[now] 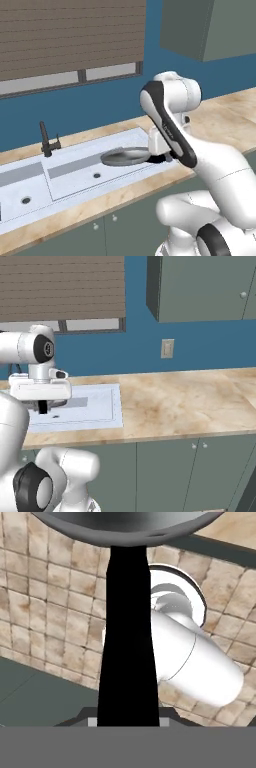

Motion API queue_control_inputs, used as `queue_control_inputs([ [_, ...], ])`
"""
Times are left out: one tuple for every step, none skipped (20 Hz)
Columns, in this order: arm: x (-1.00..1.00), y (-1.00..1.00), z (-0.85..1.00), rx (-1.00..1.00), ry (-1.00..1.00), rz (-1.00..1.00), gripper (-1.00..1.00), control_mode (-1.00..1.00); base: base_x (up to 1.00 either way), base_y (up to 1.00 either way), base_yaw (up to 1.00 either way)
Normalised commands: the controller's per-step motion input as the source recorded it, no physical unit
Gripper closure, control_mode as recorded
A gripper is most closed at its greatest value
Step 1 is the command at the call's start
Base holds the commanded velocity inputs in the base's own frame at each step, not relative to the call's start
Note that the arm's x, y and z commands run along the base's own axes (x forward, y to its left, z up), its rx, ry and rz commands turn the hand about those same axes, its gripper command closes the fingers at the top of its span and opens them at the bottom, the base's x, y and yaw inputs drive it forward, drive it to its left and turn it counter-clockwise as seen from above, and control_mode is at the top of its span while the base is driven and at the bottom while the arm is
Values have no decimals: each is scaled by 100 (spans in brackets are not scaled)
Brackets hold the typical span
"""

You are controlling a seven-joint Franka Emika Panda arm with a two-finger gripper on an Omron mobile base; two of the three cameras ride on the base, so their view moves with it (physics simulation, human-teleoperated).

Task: Move the pot and pan from the stove into the sink.

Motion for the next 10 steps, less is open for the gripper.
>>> queue_control_inputs([
  [21, 17, -3, -2, 2, 0, 100, -100, 0, 0, 0],
  [37, 29, -10, -4, 4, 0, 100, -100, 0, 0, 0],
  [45, 38, -14, -5, 8, 0, 100, -100, 0, 0, 0],
  [47, 44, -17, -6, 9, 0, 100, -100, 0, 0, 0],
  [51, 50, -21, -8, 12, 0, 100, -100, 0, 0, 0],
  [53, 55, -24, -9, 13, 0, 100, -100, 0, 0, 0],
  [53, 57, -27, -10, 13, 0, 100, -100, 0, 0, 0],
  [55, 56, -30, -11, 15, 0, 100, -100, 0, 0, 0],
  [55, 55, -31, -11, 16, 0, 100, -100, 0, 0, 0],
  [55, 53, -32, -12, 16, 0, 100, -100, 0, 0, 0],
])
